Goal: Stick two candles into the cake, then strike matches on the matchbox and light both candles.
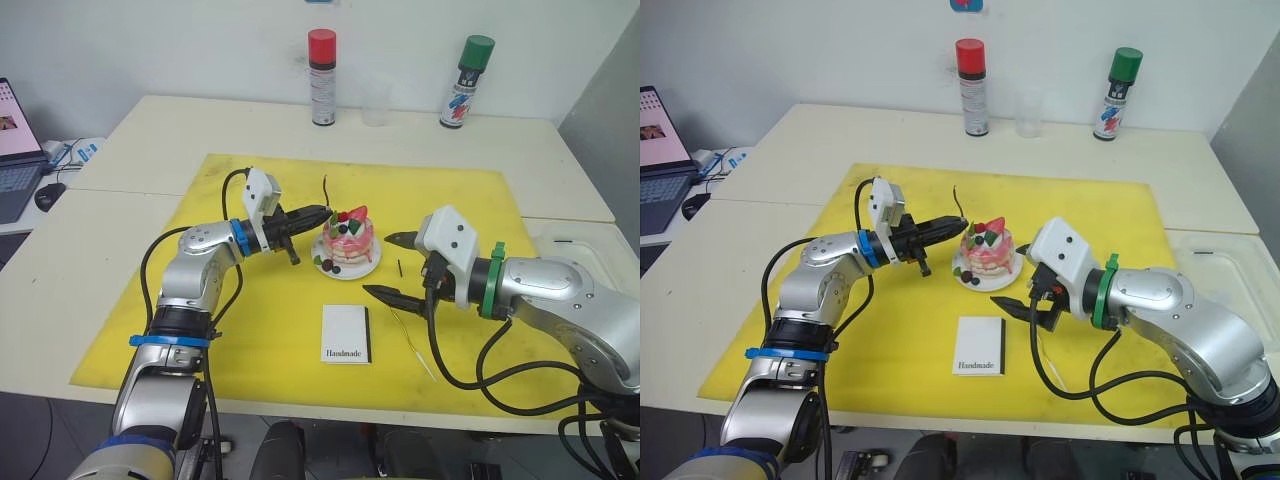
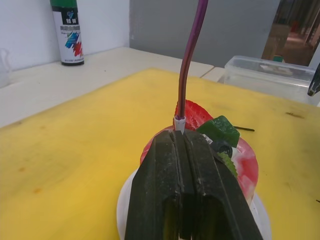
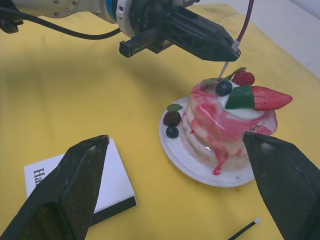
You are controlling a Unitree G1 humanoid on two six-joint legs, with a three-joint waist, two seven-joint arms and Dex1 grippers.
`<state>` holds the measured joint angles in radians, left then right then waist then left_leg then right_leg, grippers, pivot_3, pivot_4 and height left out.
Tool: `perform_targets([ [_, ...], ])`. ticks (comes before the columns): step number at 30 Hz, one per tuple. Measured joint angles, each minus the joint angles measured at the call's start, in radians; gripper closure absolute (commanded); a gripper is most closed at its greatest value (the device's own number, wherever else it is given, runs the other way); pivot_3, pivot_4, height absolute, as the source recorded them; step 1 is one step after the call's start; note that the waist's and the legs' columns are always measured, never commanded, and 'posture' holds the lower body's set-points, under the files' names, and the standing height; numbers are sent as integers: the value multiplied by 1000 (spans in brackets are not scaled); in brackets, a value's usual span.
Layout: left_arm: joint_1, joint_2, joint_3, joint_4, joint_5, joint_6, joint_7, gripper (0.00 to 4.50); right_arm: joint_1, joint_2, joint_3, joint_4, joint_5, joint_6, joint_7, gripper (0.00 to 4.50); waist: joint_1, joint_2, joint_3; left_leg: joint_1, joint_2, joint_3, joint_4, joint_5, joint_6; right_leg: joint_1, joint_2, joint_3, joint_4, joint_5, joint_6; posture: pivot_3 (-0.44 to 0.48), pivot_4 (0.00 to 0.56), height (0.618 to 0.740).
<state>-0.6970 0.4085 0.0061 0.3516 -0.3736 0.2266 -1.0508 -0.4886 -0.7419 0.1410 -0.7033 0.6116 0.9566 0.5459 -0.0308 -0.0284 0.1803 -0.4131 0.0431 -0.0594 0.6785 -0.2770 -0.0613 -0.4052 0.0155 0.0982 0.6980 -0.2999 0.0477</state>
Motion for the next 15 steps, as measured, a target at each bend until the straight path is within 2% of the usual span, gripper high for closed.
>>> perform_targets([
  [9, 2, 2, 0, 0, 3, -6, -5, 4500, 0, 0, 0, 0, 0, 11, -1, 36, 0, 0, 0, 0, 0, 0, 0, 0, 0, 0, 0, 0, 0, 0, 0, 0, 150, 724],
  [15, 1, 12, 10, -38, -27, 70, -6, 4500, 0, 3, -1, 0, 0, 11, -2, 36, 0, 0, 0, 0, 0, 0, 0, 0, 0, 0, 0, 0, 0, 0, 0, 0, 150, 724],
])
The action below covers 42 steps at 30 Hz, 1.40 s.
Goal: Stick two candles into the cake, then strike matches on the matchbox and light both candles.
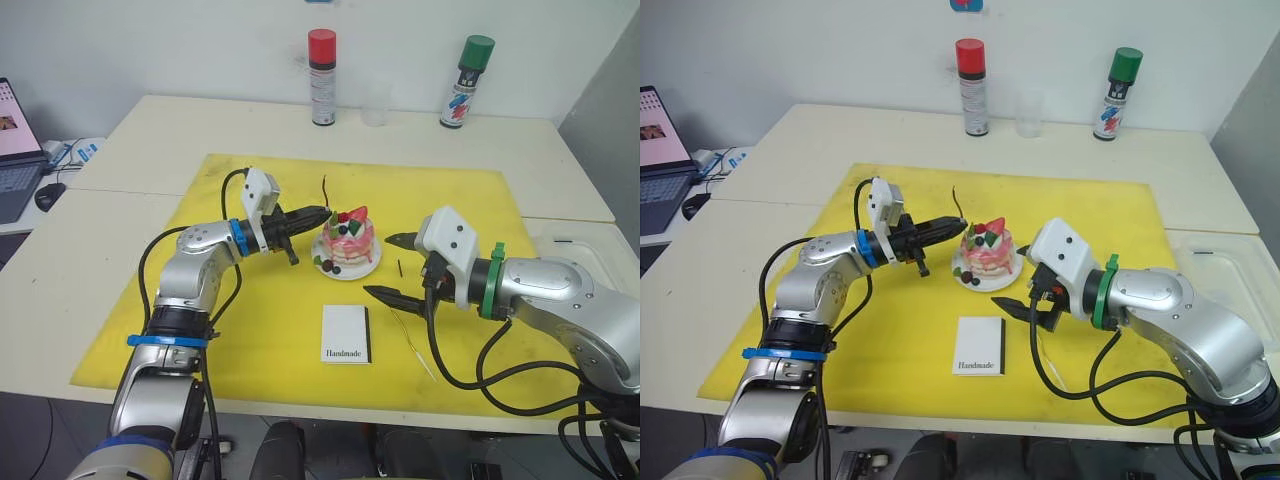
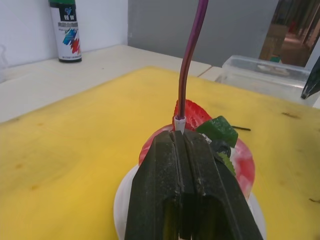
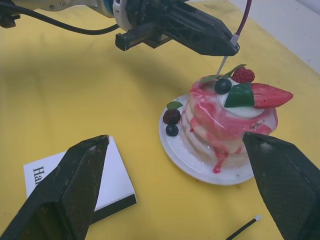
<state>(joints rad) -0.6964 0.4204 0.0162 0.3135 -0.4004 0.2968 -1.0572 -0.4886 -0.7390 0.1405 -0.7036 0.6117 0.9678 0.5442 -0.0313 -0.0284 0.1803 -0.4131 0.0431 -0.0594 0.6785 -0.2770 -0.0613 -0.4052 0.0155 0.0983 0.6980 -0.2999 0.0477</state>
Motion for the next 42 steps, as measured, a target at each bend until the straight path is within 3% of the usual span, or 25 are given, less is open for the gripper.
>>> perform_targets([
  [42, 24, -12, -11, 17, 24, -17, -19, 4500, 0, 8, -1, -15, 0, 4, -4, 36, 0, 0, 0, 0, 0, 0, 0, 0, 0, 0, 0, 0, 0, 0, 0, 0, 150, 724],
])
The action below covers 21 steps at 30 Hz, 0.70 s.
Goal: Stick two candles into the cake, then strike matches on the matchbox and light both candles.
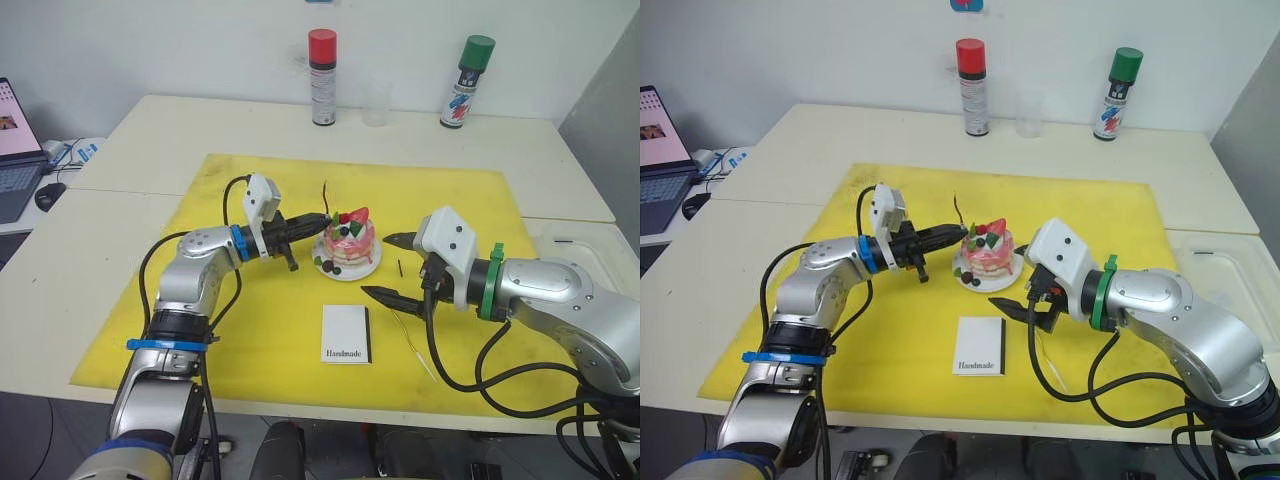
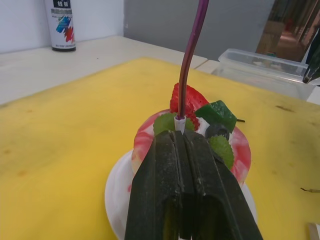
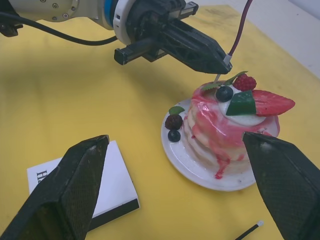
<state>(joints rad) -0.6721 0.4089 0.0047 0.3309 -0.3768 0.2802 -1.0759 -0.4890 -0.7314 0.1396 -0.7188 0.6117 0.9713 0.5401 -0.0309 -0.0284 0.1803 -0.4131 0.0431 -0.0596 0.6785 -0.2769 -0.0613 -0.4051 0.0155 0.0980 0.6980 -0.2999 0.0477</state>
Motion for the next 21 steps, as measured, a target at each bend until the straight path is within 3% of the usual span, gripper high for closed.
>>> perform_targets([
  [21, 20, -21, -17, 43, 47, -87, -5, 4500, 6, 0, -2, -21, 1, 18, -12, 36, 0, 0, 0, 0, 0, 0, 0, 0, 0, 0, 0, 0, 0, 0, 0, 0, 150, 724],
])
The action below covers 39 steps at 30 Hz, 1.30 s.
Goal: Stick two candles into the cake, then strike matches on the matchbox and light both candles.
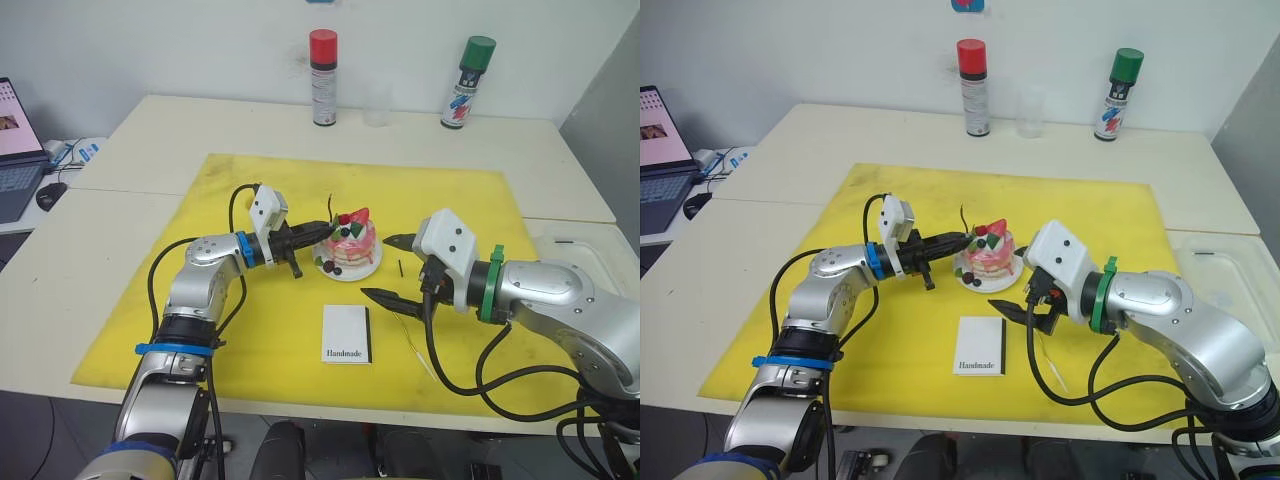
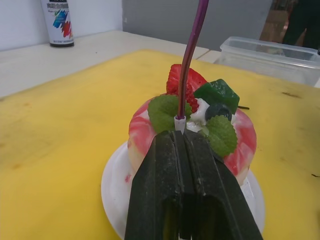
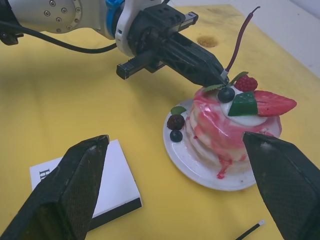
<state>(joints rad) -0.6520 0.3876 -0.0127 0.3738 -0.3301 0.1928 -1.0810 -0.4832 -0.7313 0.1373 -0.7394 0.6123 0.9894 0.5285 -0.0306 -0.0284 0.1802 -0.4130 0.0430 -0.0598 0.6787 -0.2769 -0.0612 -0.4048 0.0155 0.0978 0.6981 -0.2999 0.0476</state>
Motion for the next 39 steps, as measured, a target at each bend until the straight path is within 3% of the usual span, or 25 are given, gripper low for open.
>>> perform_targets([
  [1, 0, 0, 0, 0, -1, 0, 0, 4500, 0, 0, 0, 0, 0, 0, -1, 36, 0, 0, 0, 0, 0, 0, 0, 0, 0, 0, 0, 0, 0, 0, 0, 0, 150, 724],
  [4, -2, 0, 2, 1, -2, 5, 3, 3703, 1, 0, -2, 0, 0, 0, -6, 0, 0, 0, 0, 0, 0, 0, 0, 0, 0, 0, 0, 0, 0, 0, 0, 0, 150, 724],
  [16, -30, 37, 22, 15, -4, 23, 8, 107, 2, 15, -10, 0, -1, 0, -11, 0, 0, 0, 0, 0, 0, 0, 0, 0, 0, 0, 0, 0, 0, 0, 0, 0, 150, 724],
  [22, -35, 73, 29, -21, -10, 43, -7, 51, 2, 41, -13, 0, -2, 0, -26, 0, -1, 0, 0, 0, 0, 0, 0, 0, 0, 0, 0, 0, 0, 0, 0, 0, 150, 724],
  [27, -26, 182, 38, -105, -31, 88, -71, 51, 21, 38, -72, -13, 10, 0, -28, 0, -1, 0, 0, 0, 0, 0, 0, 0, 0, 0, 0, 0, 0, 0, 0, 0, 150, 724],
  [32, 45, 355, 27, -236, -66, 155, -233, 51, 153, -59, -225, -90, 98, 27, 17, 0, 1, 1, 0, 0, 0, 0, -1, 0, 0, 0, 0, -1, 0, -1, -1, 0, 150, 724],
  [39, 158, 366, -66, -508, -183, 220, -392, 51, 498, -208, -312, -221, 70, 21, 54, 0, 4, 1, 1, 0, 1, 0, 0, 0, 0, 1, 0, 0, -1, -1, -1, 0, 150, 724],
])
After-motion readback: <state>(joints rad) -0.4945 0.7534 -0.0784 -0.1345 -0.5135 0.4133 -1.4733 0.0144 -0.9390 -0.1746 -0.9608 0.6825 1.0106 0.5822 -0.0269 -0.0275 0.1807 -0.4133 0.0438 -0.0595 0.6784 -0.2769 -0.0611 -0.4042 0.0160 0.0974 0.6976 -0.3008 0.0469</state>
